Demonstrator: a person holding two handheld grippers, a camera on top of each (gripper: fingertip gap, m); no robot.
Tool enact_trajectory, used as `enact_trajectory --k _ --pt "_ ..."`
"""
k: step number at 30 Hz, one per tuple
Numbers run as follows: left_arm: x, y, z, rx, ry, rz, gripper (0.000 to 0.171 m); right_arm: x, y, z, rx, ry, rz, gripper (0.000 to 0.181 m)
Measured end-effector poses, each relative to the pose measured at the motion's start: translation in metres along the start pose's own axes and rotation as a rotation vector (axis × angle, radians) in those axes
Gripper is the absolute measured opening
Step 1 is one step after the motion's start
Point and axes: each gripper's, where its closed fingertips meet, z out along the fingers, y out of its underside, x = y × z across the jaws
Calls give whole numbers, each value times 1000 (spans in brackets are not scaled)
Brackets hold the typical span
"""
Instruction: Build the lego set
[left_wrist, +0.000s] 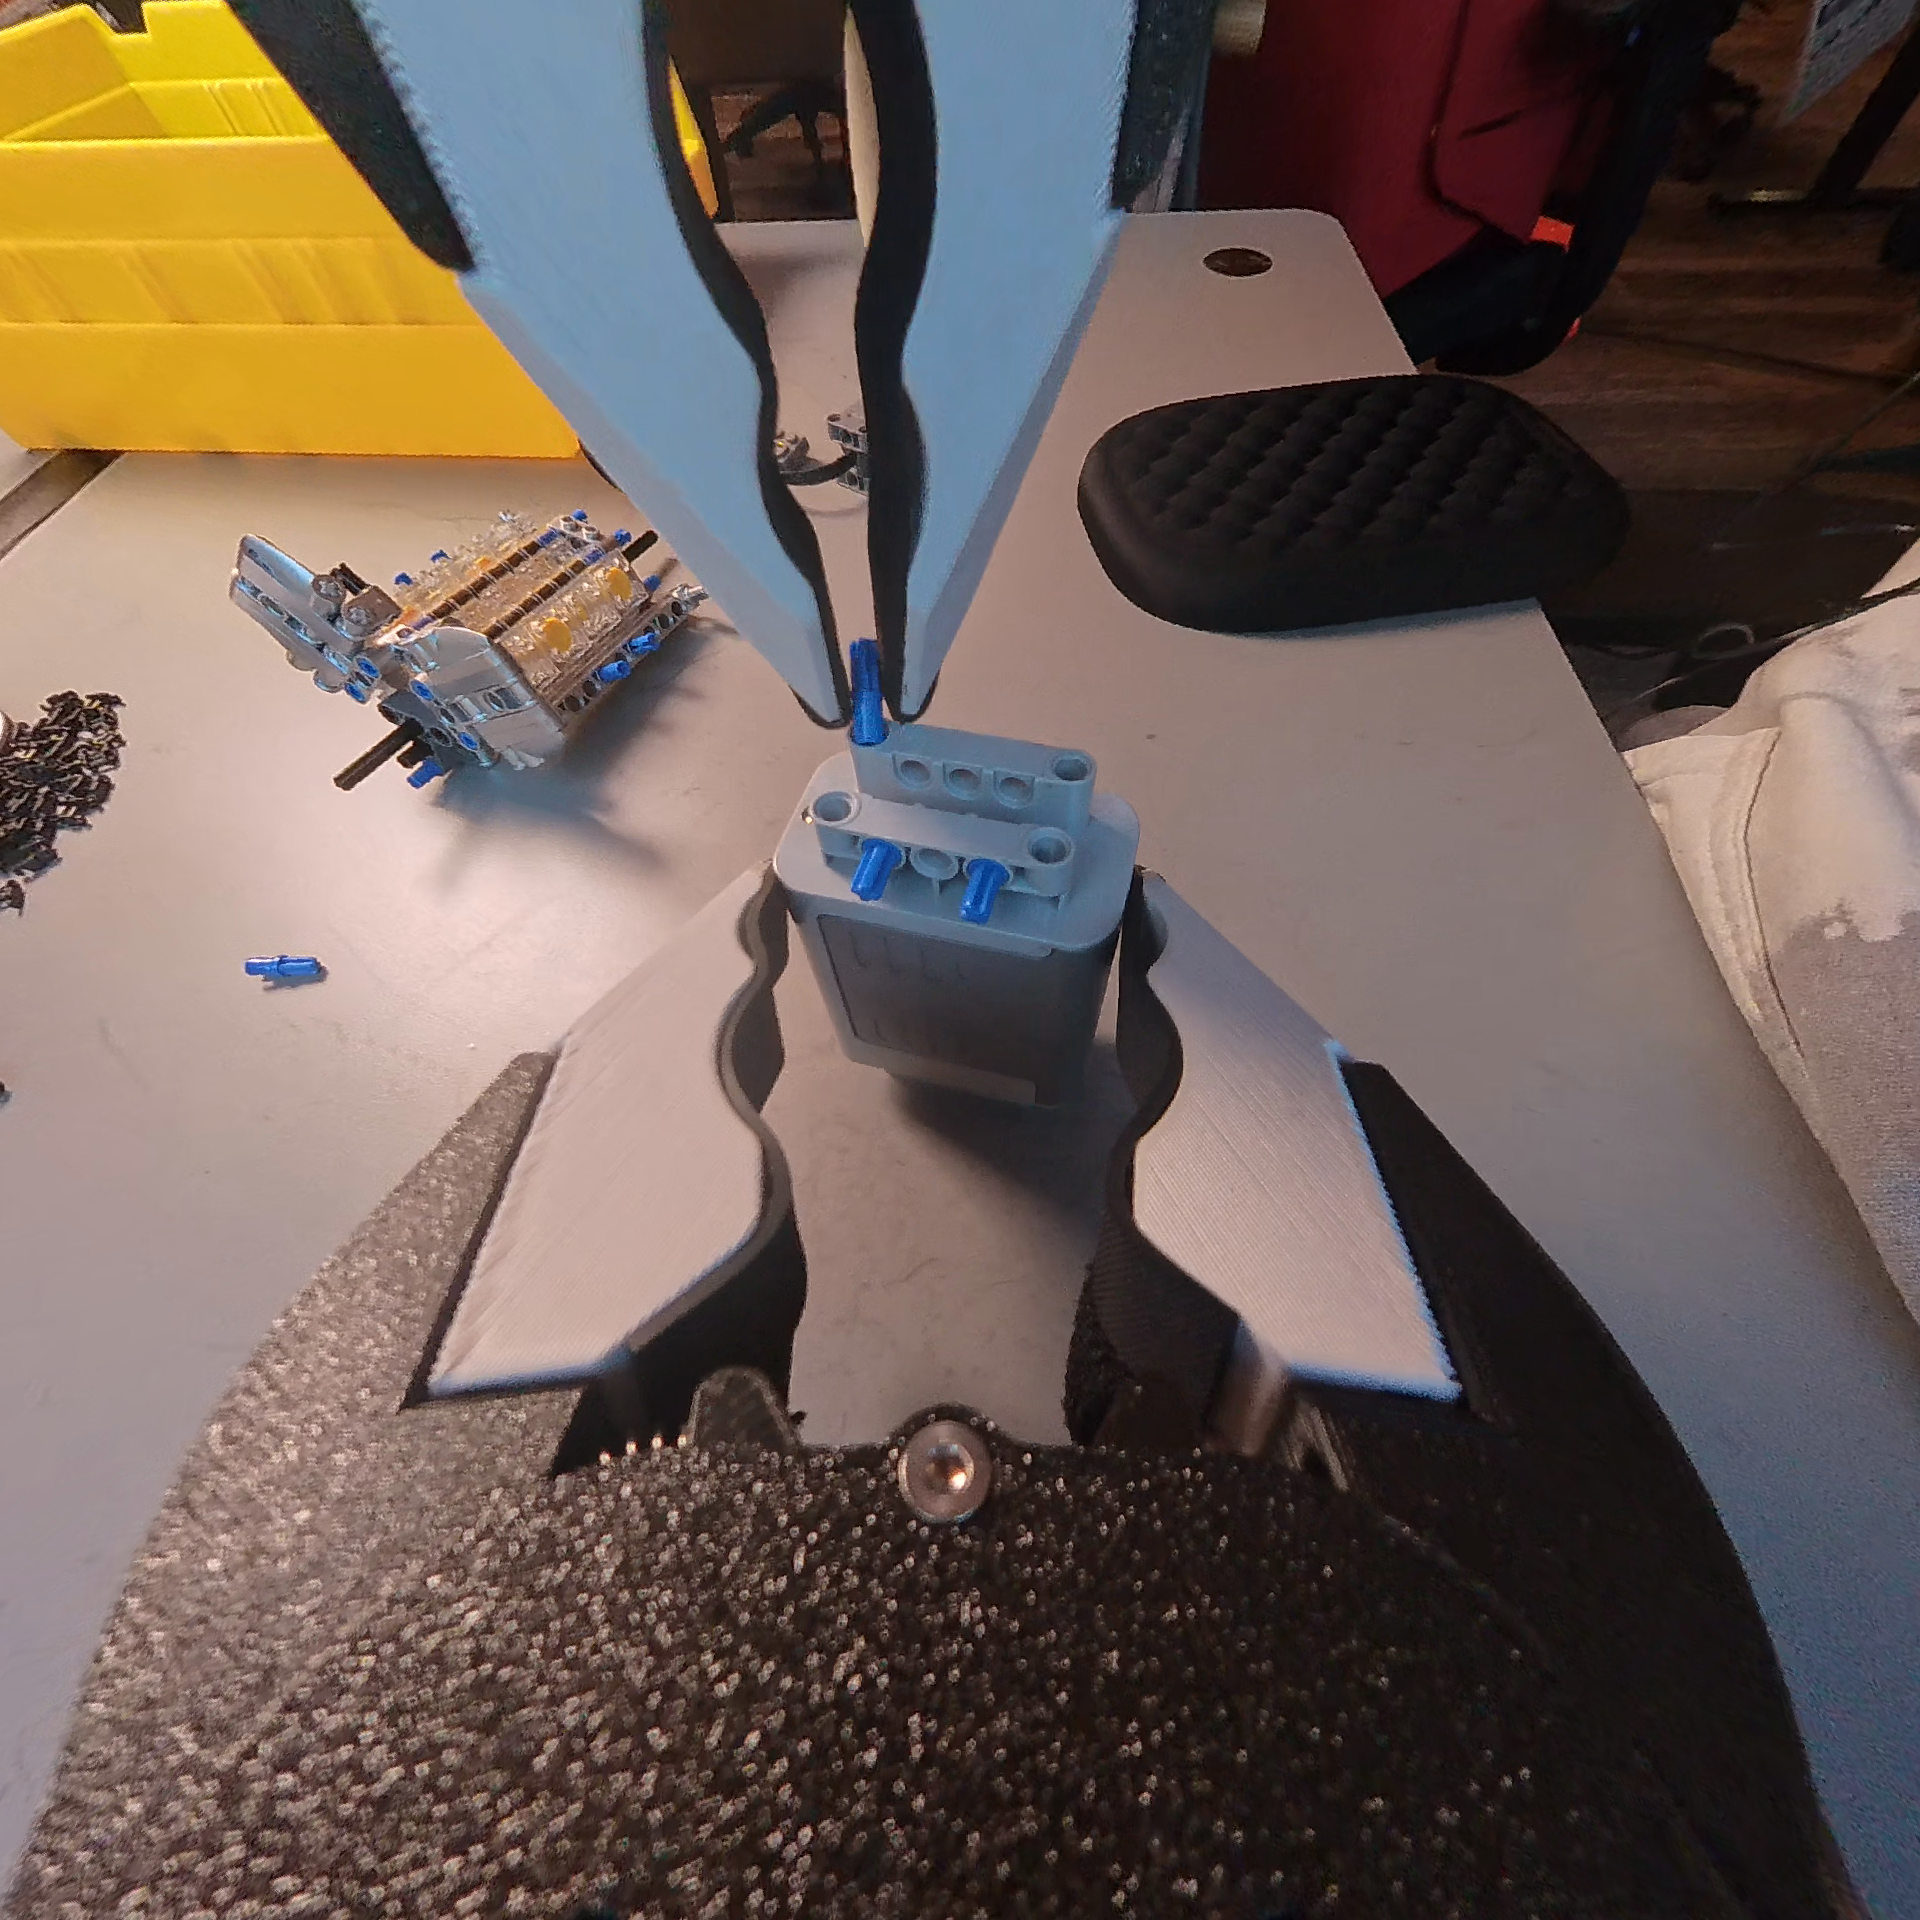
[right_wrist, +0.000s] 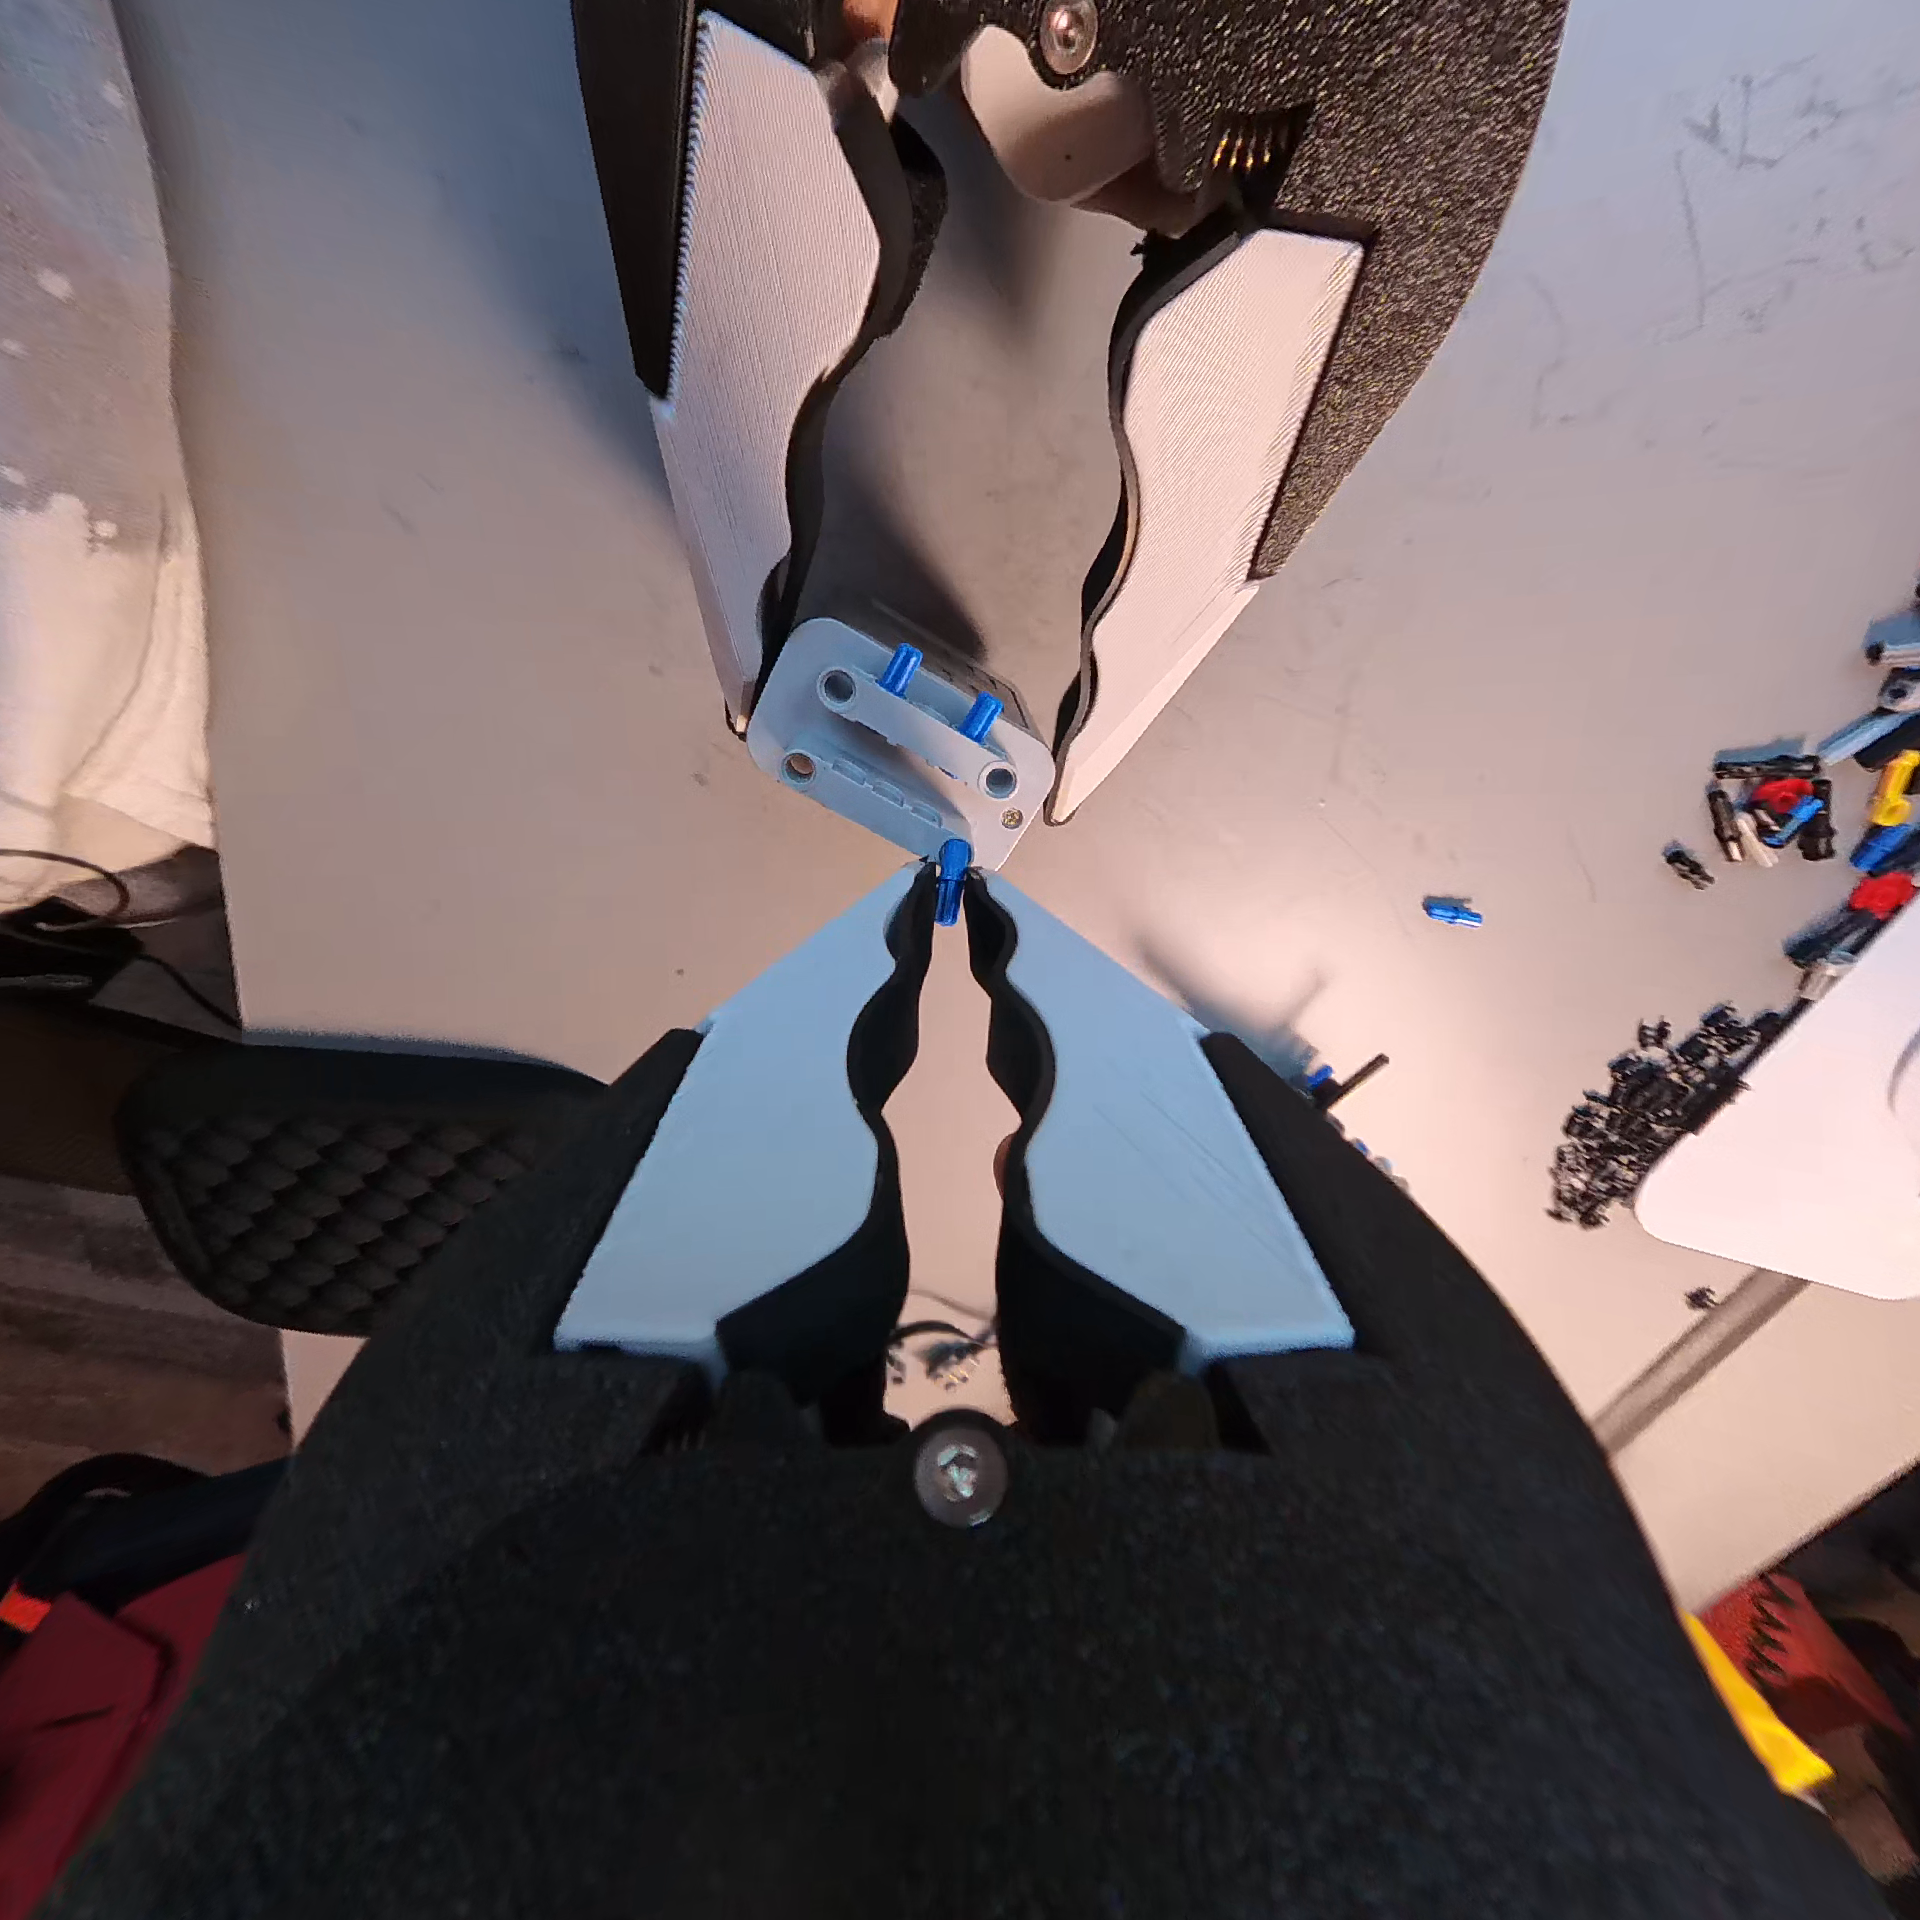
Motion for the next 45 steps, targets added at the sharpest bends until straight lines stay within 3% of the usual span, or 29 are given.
enact_trajectory --k 16,19,24,29,39,45 --pt "4 0 -7 12 -6 51 65 -1 1 -3 58 -36 49 4" --pt "1 -13 -26 88 13 2 68 0 -4 -9 99 4 41 4" --pt "-14 -49 -63 324 51 -216 36 4 -25 -30 276 175 -4 4" --pt "-10 -66 -70 452 203 -452 20 8 -41 -54 348 401 -83 4" --pt "-6 -80 -75 562 303 -603 4 7 -45 -62 308 552 -155 4" --pt "0 -87 -84 629 416 -647 2 1 -54 -73 407 557 -158 5"
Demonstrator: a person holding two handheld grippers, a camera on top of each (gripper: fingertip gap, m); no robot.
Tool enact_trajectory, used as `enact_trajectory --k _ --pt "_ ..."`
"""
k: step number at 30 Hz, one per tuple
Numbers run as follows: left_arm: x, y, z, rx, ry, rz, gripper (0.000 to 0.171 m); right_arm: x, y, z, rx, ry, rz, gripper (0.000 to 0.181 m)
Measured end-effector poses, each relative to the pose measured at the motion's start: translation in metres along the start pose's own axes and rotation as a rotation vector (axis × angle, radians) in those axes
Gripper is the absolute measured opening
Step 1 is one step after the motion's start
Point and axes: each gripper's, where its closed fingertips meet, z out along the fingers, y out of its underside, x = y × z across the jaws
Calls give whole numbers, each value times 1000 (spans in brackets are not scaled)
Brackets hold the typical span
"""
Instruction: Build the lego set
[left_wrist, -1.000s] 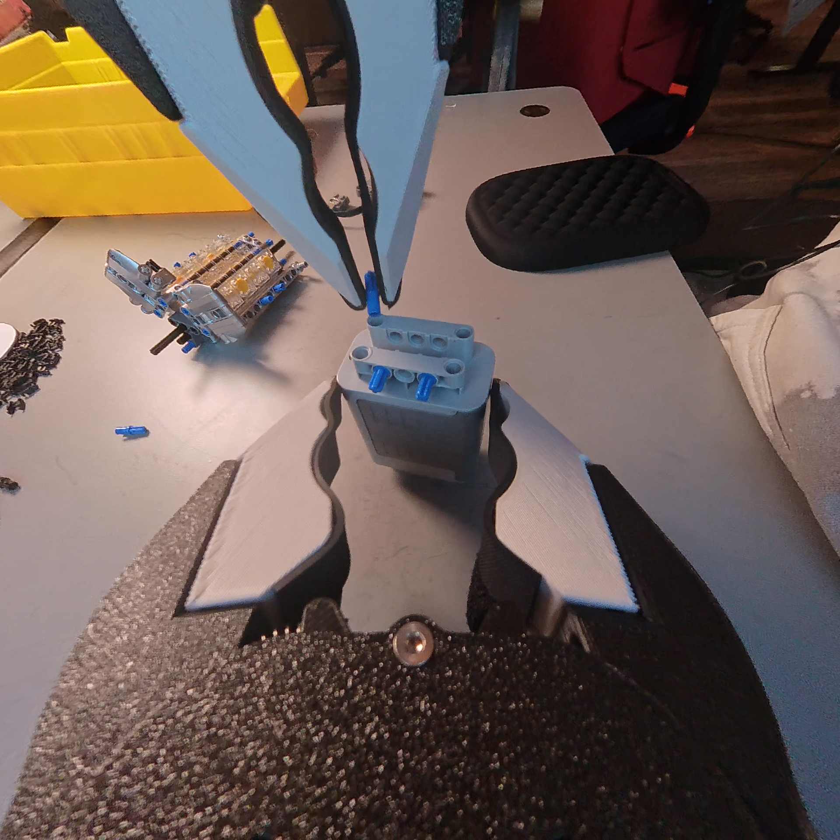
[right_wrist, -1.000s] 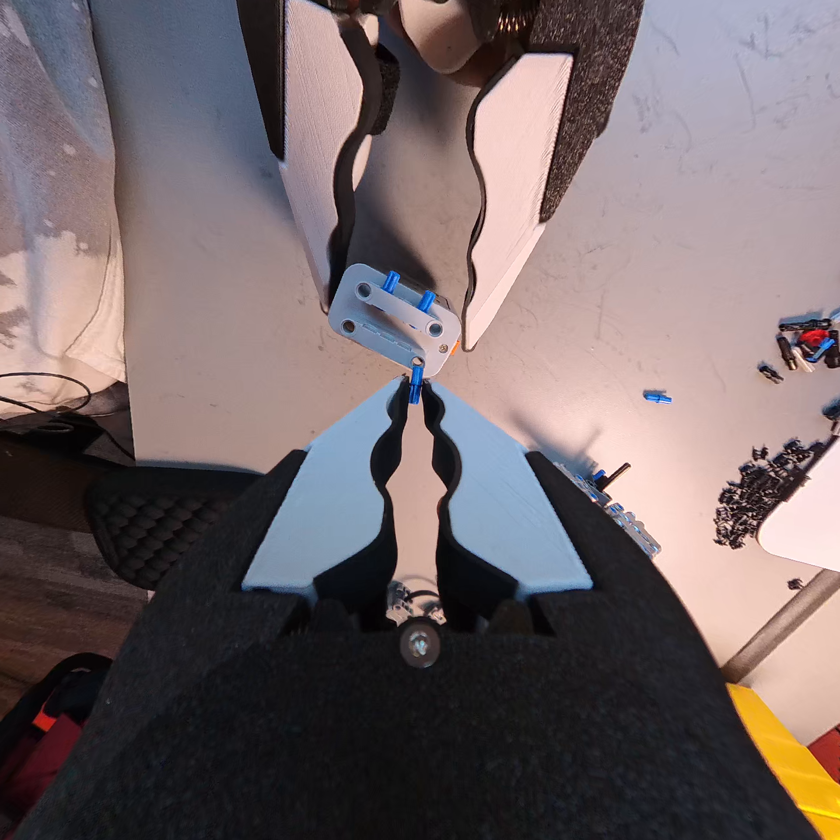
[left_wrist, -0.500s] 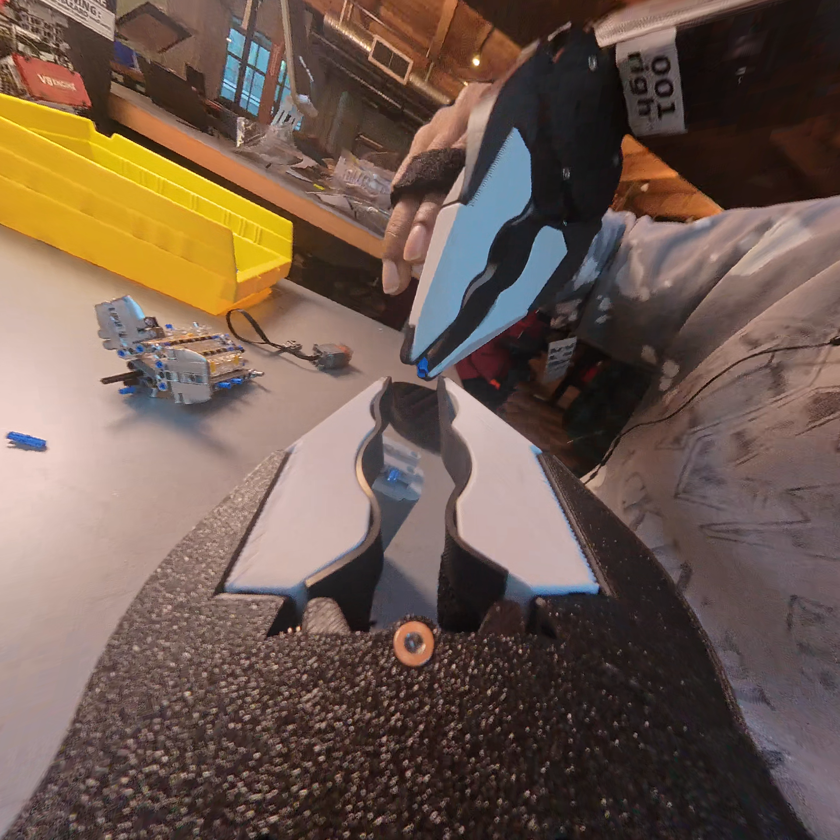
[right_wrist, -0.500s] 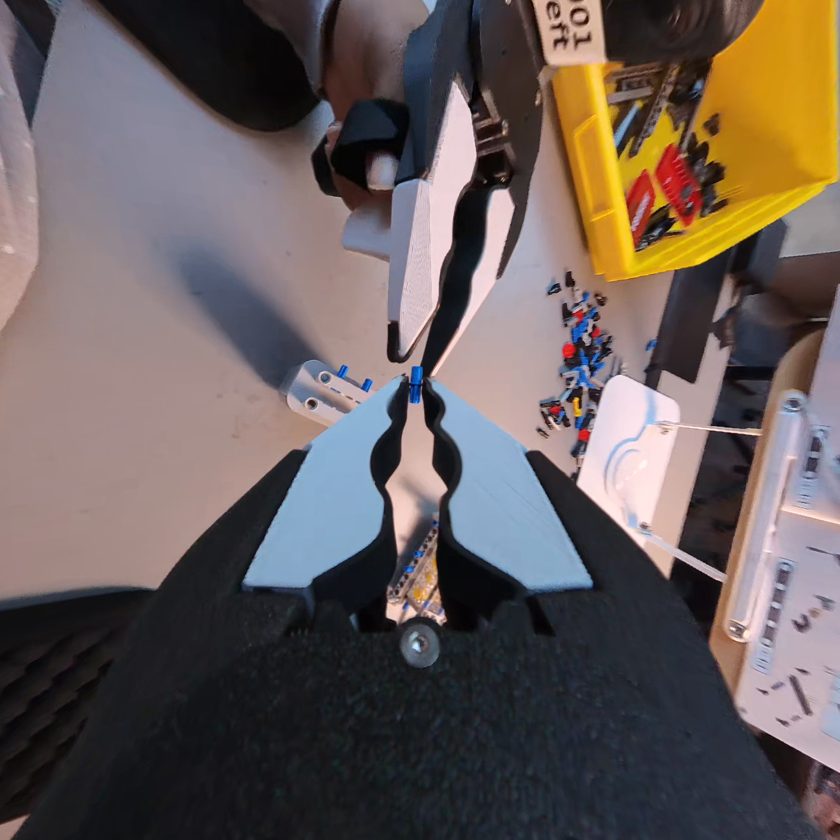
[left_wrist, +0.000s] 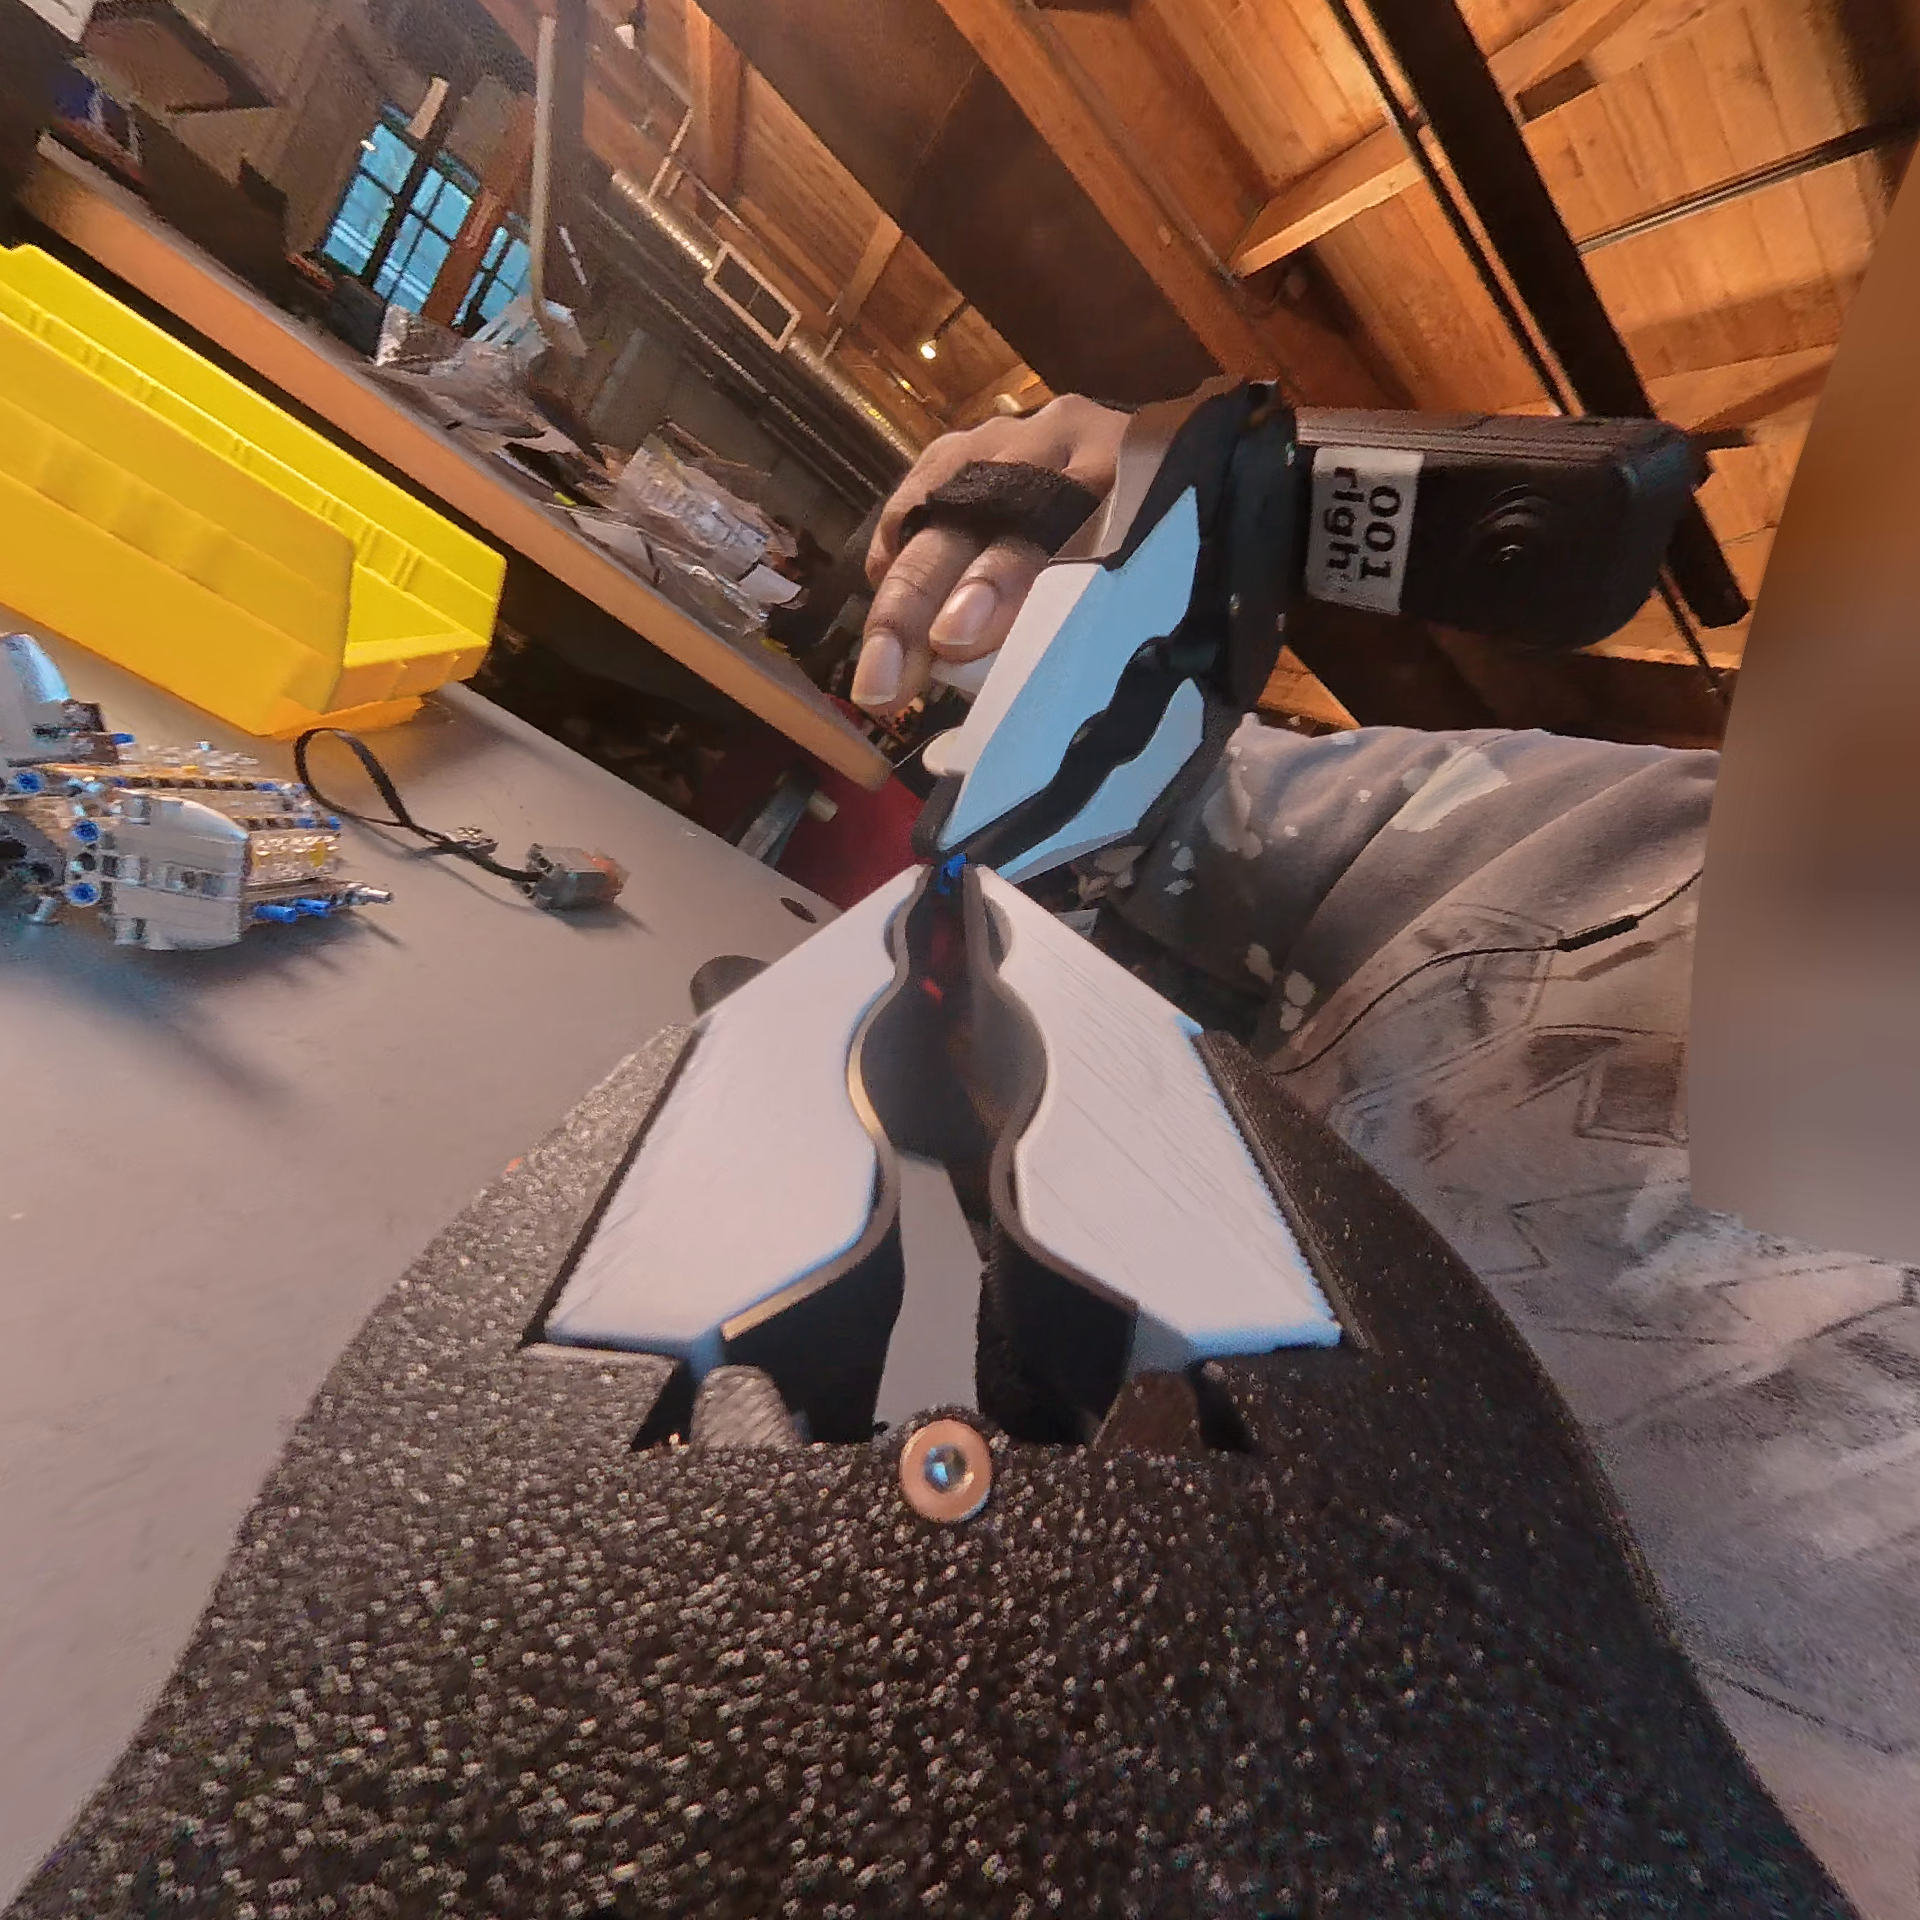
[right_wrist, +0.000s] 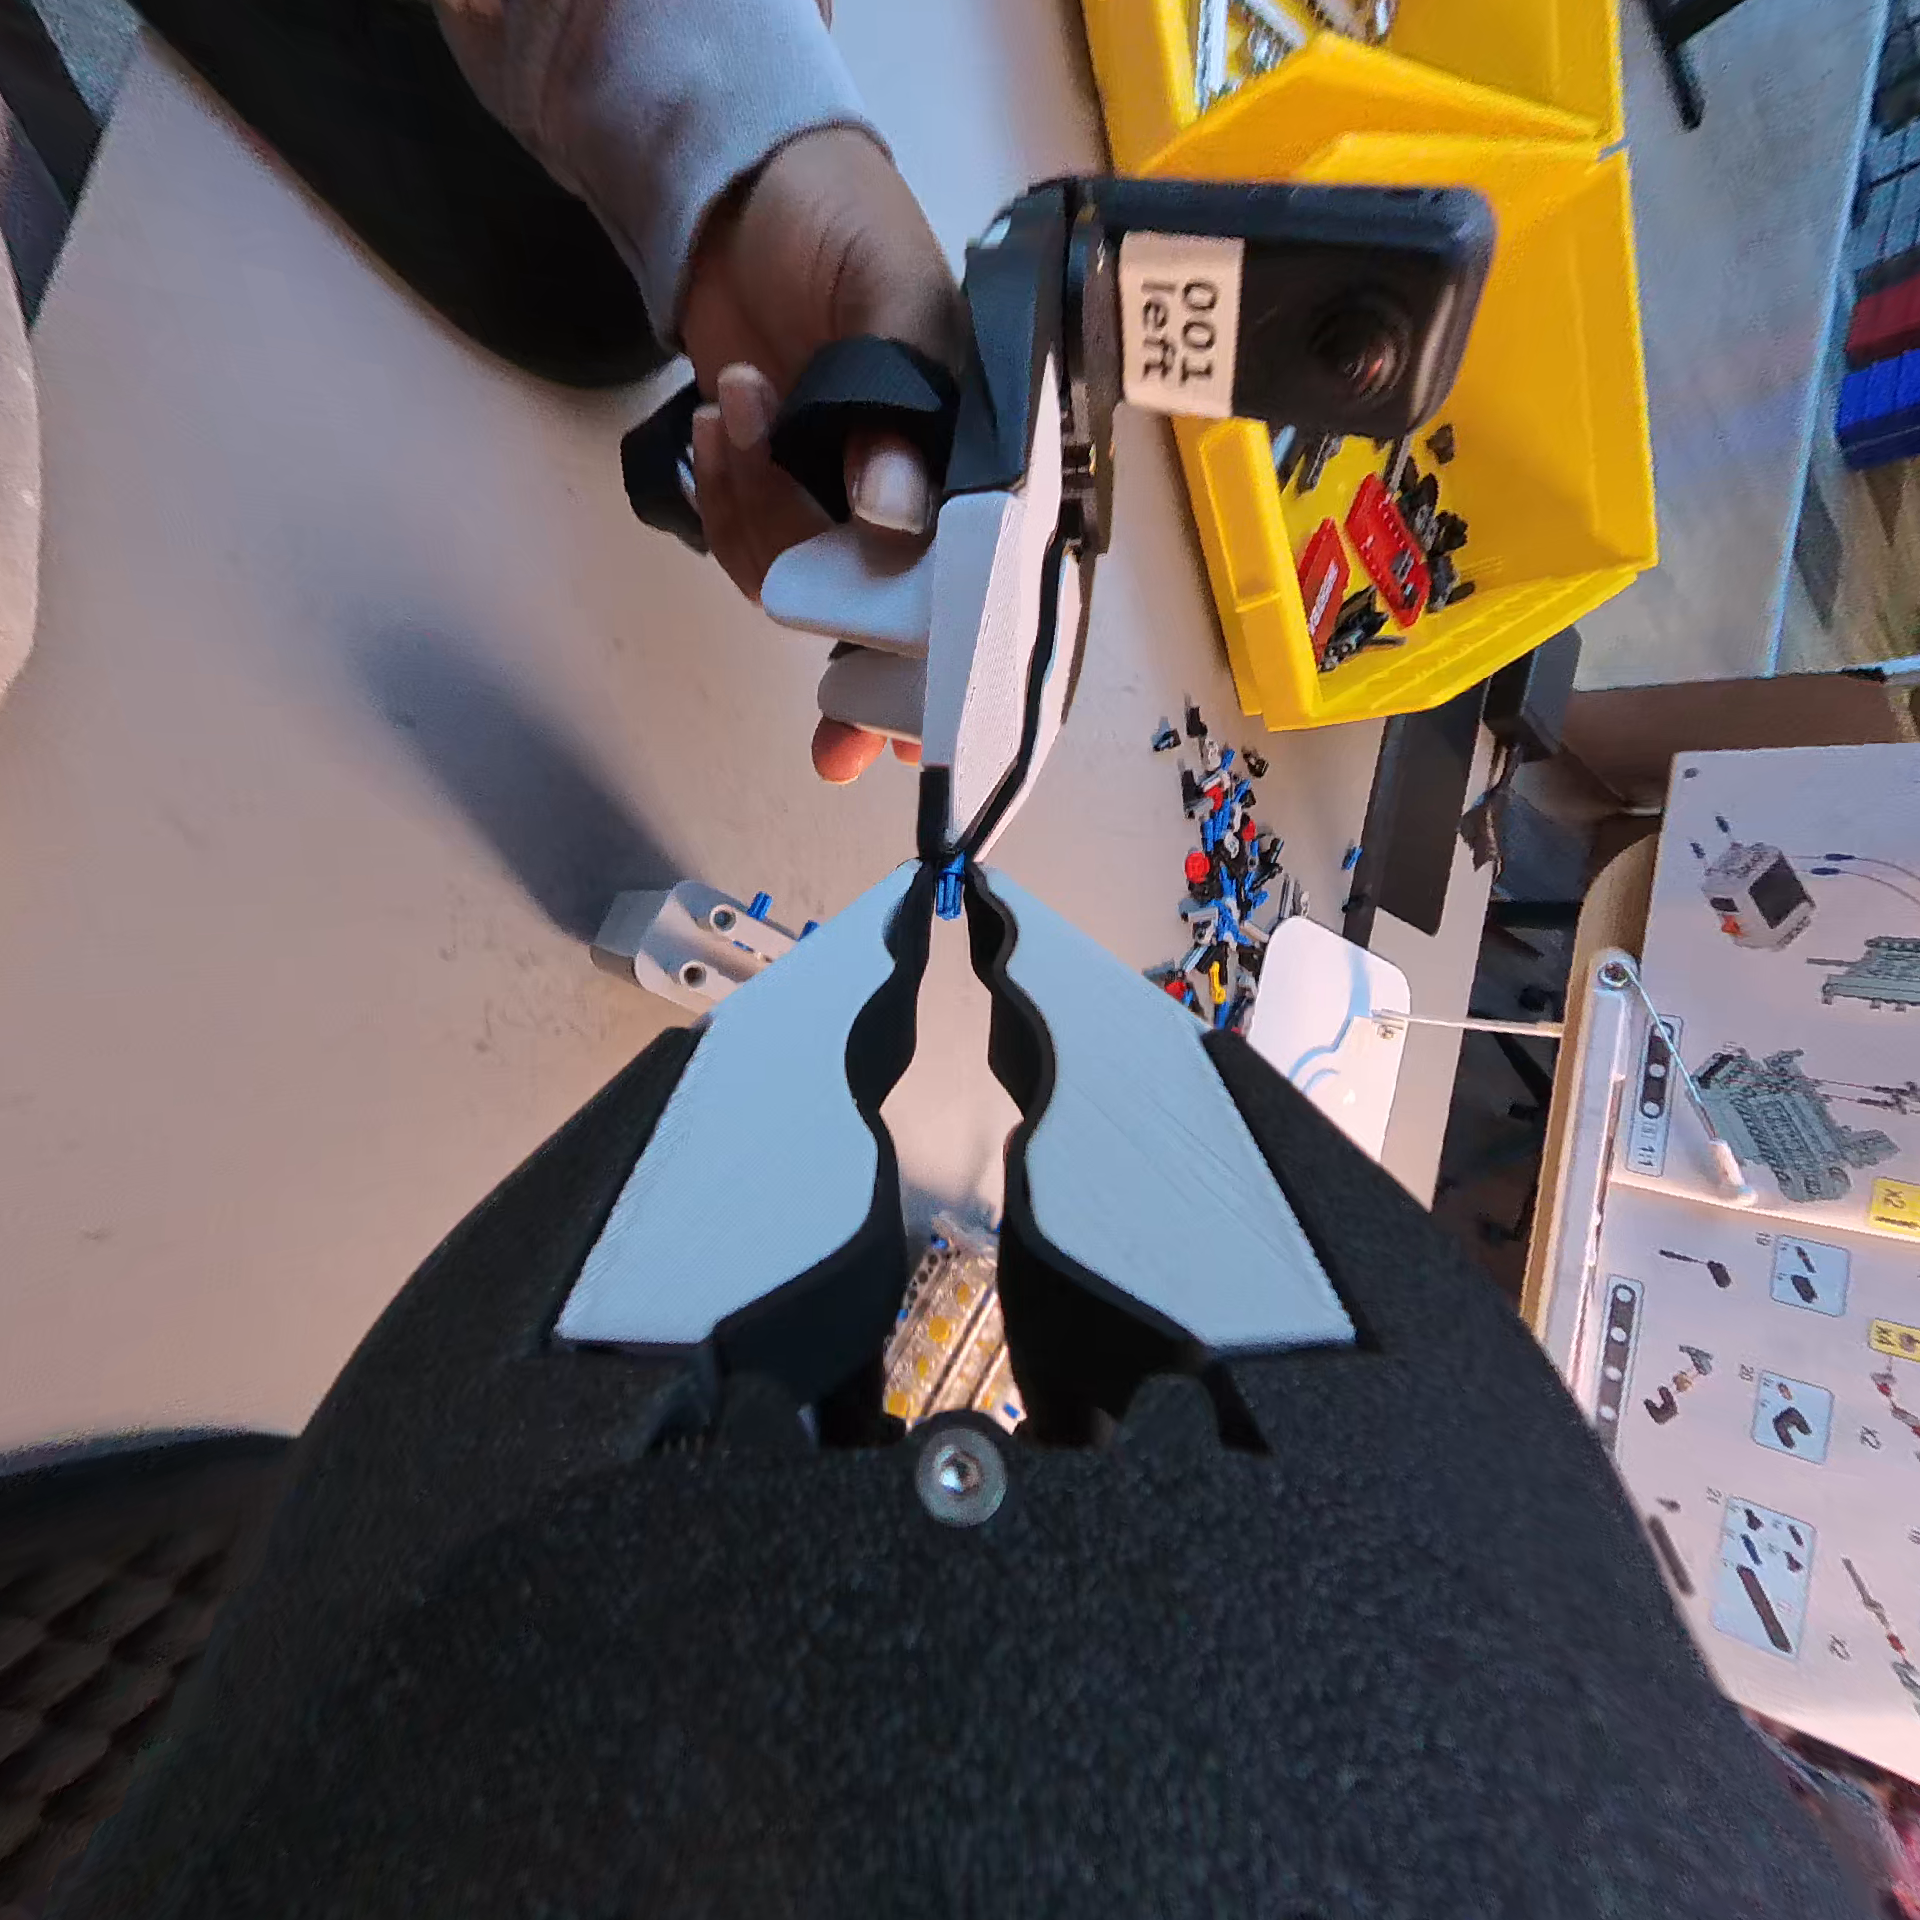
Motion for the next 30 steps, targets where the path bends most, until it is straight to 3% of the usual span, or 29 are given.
enact_trajectory --k 11,30 --pt "31 -4 1 37 192 -5 2 -1 -27 -18 244 -39 111 3" --pt "45 -9 1 76 278 -21 2 1 -36 -24 268 -25 104 4"
